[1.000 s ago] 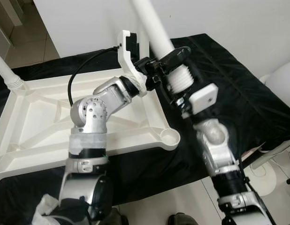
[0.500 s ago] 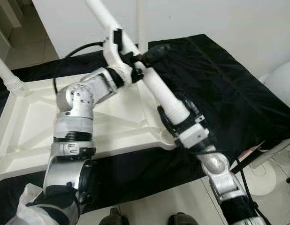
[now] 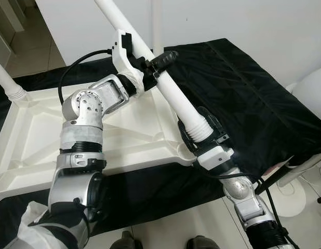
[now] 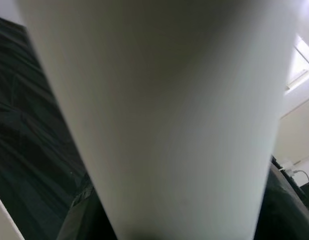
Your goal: Building children table
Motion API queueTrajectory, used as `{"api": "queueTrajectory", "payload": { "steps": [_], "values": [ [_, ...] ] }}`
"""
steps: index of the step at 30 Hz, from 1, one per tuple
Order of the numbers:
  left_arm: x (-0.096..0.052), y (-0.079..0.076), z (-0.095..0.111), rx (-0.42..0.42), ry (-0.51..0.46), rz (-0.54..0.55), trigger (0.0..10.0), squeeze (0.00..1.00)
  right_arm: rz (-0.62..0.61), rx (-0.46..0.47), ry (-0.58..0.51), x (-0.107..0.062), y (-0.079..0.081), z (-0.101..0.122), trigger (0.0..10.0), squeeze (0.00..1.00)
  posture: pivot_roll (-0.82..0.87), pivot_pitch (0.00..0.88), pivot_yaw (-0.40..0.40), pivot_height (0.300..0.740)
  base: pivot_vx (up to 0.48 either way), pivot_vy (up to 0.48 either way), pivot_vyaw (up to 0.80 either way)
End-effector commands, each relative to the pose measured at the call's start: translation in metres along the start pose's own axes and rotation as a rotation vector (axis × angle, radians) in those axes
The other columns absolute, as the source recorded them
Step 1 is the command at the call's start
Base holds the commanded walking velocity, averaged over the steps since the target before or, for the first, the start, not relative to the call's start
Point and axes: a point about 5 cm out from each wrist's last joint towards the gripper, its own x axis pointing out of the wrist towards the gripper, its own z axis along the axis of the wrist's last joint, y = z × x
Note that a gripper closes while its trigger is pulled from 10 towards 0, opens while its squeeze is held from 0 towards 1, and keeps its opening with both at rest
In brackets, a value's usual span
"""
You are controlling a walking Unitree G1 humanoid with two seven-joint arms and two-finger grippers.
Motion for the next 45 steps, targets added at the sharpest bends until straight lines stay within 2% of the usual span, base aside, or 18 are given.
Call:
{"api": "queueTrajectory", "payload": {
  "steps": [1,6,8,9,10,11,15,23,26,27,31,32,35,37,38,39,41,45],
  "values": [
    [-0.002,-0.006,0.019,0.035,-0.055,-0.002,0.0,0.00,0.046,-0.007,0.010,-0.005,0.007,-0.002,10.0,0.00,-0.14,0.000,0.111,0.740,0.000,0.000,0.00],
    [-0.002,-0.006,0.024,-0.004,-0.082,-0.002,0.0,0.00,0.012,0.007,0.005,-0.005,0.007,-0.001,10.0,0.00,-0.14,0.000,0.111,0.740,0.000,0.000,0.00],
    [-0.003,-0.005,0.026,-0.011,-0.091,0.005,0.0,0.00,0.002,0.019,0.006,-0.006,0.008,-0.001,10.0,0.08,-0.14,0.000,0.111,0.740,0.000,0.000,0.00],
    [-0.002,-0.003,0.028,-0.014,-0.094,0.020,7.9,0.00,-0.018,0.053,0.013,-0.007,0.009,-0.001,10.0,1.00,-0.14,0.000,0.111,0.740,0.000,0.000,0.00],
    [-0.002,-0.003,0.028,-0.014,-0.094,0.020,7.9,0.00,-0.018,0.053,0.013,-0.007,0.009,-0.001,10.0,1.00,-0.14,0.000,0.111,0.740,0.000,0.000,0.00],
    [-0.002,-0.001,0.030,-0.016,-0.096,0.036,10.0,0.00,-0.033,0.085,0.020,-0.008,0.010,-0.001,10.0,1.00,-0.14,0.000,0.111,0.740,0.000,0.000,0.00],
    [-0.003,0.003,0.038,-0.017,-0.118,0.071,10.0,0.00,-0.084,0.164,0.065,-0.012,0.010,-0.005,10.0,1.00,-0.14,0.000,0.110,0.740,0.000,0.000,0.00],
    [-0.006,0.009,0.046,0.000,-0.141,0.105,10.0,0.00,-0.137,0.194,0.098,-0.014,0.006,-0.009,10.0,1.00,-0.14,0.000,0.111,0.740,0.000,0.000,0.00],
    [-0.009,0.013,0.051,0.091,-0.148,0.153,10.0,0.00,-0.199,0.234,0.167,-0.013,0.001,-0.016,10.0,1.00,-0.13,0.000,0.110,0.740,0.000,0.000,0.00],
    [-0.010,0.014,0.053,0.147,-0.154,0.184,10.0,0.00,-0.224,0.260,0.221,-0.011,-0.001,-0.022,10.0,0.00,-0.13,0.000,0.110,0.740,0.000,0.000,0.00],
    [-0.011,0.015,0.054,0.189,-0.159,0.207,10.0,0.00,-0.251,0.306,0.270,-0.009,-0.002,-0.027,10.0,0.00,-0.13,0.000,0.108,0.740,0.000,0.000,0.00],
    [-0.011,0.015,0.056,0.267,-0.167,0.239,10.0,0.00,-0.268,0.363,0.323,-0.005,-0.003,-0.031,10.0,0.00,-0.13,0.000,0.105,0.740,0.000,0.000,0.00],
    [-0.011,0.015,0.056,0.267,-0.167,0.239,10.0,0.00,-0.268,0.363,0.323,-0.005,-0.003,-0.031,10.0,0.00,-0.13,0.000,0.105,0.740,0.000,0.000,0.00],
    [-0.011,0.012,0.059,0.336,-0.186,0.261,10.0,0.00,-0.272,0.398,0.377,0.001,-0.004,-0.035,10.0,0.00,-0.12,0.000,0.103,0.740,0.000,0.000,0.00],
    [-0.010,0.006,0.061,0.420,-0.206,0.269,10.0,0.00,-0.271,0.450,0.411,0.010,-0.005,-0.035,10.0,0.00,-0.12,0.000,0.094,0.740,0.000,0.000,0.00],
    [-0.010,0.006,0.061,0.420,-0.206,0.269,10.0,0.00,-0.271,0.450,0.411,0.010,-0.005,-0.035,10.0,0.00,-0.12,0.000,0.094,0.740,0.000,0.000,0.00],
    [-0.005,-0.009,0.058,0.574,-0.240,0.271,10.0,0.00,-0.187,0.465,0.417,0.030,-0.008,-0.028,10.0,0.00,-0.11,0.000,0.078,0.740,0.000,0.000,0.00],
    [-0.001,-0.019,0.053,0.655,-0.265,0.266,10.0,0.00,-0.153,0.497,0.413,0.039,-0.010,-0.023,10.0,0.00,-0.11,0.000,0.073,0.740,0.000,0.000,0.00]
  ]
}}
